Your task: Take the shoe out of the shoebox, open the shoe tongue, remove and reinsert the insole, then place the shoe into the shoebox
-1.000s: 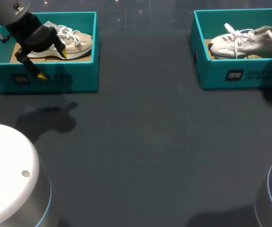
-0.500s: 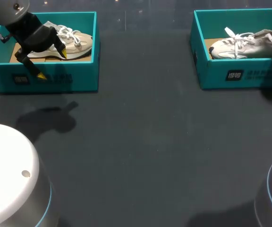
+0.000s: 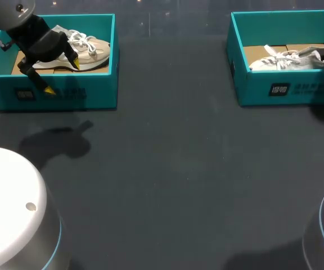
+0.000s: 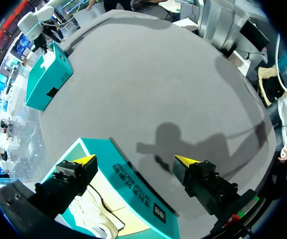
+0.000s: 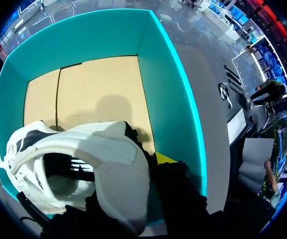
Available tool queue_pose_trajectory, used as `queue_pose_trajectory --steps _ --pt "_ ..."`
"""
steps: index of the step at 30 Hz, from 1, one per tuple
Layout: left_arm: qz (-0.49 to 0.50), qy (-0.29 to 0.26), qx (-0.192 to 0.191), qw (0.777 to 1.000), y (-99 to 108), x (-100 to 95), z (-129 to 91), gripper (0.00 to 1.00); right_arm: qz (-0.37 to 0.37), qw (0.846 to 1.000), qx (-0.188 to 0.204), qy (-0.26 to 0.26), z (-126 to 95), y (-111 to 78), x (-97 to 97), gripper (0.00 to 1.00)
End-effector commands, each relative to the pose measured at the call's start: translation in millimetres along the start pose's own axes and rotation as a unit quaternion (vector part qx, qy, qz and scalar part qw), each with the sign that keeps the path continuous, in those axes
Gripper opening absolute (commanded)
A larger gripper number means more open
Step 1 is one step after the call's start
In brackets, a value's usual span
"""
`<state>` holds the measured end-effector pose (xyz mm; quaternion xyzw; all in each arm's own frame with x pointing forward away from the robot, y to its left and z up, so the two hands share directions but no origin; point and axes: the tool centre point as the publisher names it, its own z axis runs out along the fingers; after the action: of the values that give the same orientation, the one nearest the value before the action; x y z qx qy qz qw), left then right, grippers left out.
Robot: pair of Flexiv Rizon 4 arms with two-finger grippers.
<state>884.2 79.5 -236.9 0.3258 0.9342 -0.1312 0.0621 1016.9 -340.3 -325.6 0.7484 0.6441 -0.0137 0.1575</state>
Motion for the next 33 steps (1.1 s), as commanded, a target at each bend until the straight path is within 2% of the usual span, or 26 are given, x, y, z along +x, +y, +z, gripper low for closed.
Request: queue_pose_trajectory --steps 1,18,33 --pt "0.001 0.001 -0.001 1.000 0 0.3 0 1.00 -0.002 1.000 0.003 0.000 5 1.3 5.3 0.00" --pt "0.001 0.001 -0.001 1.000 0 0.3 0 1.00 -0.014 1.000 0.013 0.004 28 0.0 17.9 0.00" --pt "0.001 0.001 -0.001 1.000 0 0.3 0 1.00 -0.011 0.999 0.032 0.035 44 -5.1 22.1 0.00"
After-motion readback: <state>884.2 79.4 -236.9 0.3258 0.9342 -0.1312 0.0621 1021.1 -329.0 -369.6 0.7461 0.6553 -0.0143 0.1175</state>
